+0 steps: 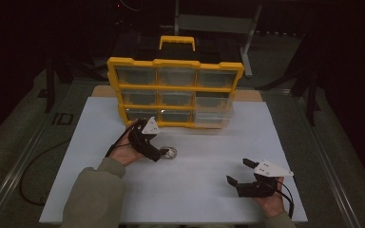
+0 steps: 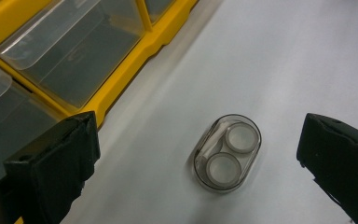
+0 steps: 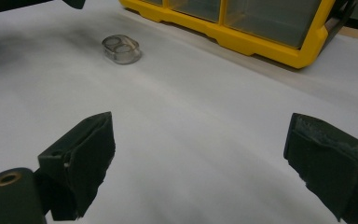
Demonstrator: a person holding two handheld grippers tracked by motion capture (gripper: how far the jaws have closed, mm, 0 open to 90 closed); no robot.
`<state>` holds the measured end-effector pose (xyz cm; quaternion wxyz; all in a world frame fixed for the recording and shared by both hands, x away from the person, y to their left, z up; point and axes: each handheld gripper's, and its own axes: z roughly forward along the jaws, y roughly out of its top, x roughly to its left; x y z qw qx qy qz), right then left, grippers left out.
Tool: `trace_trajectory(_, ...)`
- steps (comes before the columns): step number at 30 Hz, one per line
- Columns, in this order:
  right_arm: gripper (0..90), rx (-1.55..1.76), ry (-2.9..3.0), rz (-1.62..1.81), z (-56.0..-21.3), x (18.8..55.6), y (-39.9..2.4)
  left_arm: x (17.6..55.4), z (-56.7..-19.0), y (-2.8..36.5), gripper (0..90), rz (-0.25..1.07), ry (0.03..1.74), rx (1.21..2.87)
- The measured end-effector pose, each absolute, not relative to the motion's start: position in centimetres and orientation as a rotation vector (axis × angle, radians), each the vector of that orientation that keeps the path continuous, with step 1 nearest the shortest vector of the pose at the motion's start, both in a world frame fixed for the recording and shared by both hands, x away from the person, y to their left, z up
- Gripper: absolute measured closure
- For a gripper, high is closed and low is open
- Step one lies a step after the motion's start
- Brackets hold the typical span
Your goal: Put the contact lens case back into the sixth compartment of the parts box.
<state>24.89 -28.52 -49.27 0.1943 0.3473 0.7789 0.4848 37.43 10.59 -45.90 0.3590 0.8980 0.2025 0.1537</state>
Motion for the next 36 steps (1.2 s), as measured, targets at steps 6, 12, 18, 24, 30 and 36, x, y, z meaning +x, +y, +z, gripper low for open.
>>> trace_trajectory(6, 8.5, 0.974, 2.187, 1.356, -49.3, 24.9, -28.6, 37.8, -46.3, 10.0, 0.0, 0.402, 0.502, 2.341)
trace_trajectory(12, 8.5, 0.973, 2.190, 1.357, -49.3, 24.9, -28.5, 38.1, -46.8, 9.6, 0.0, 0.390, 0.509, 2.382)
trace_trajectory(18, 8.6, 0.976, 2.191, 1.358, -49.3, 24.9, -28.5, 38.5, -47.4, 9.1, 0.0, 0.360, 0.538, 2.441)
trace_trajectory(24, 8.6, 0.972, 2.193, 1.356, -49.3, 25.0, -28.5, 38.7, -47.9, 8.6, 0.0, 0.352, 0.552, 2.489)
trace_trajectory(30, 8.5, 0.971, 2.194, 1.357, -49.3, 25.0, -28.5, 38.6, -48.7, 7.6, 3.5, 0.315, 0.522, 2.561)
trace_trajectory(36, 8.5, 0.972, 2.195, 1.356, -49.4, 25.0, -28.5, 38.5, -49.5, 6.9, 16.0, 0.339, 0.474, 2.618)
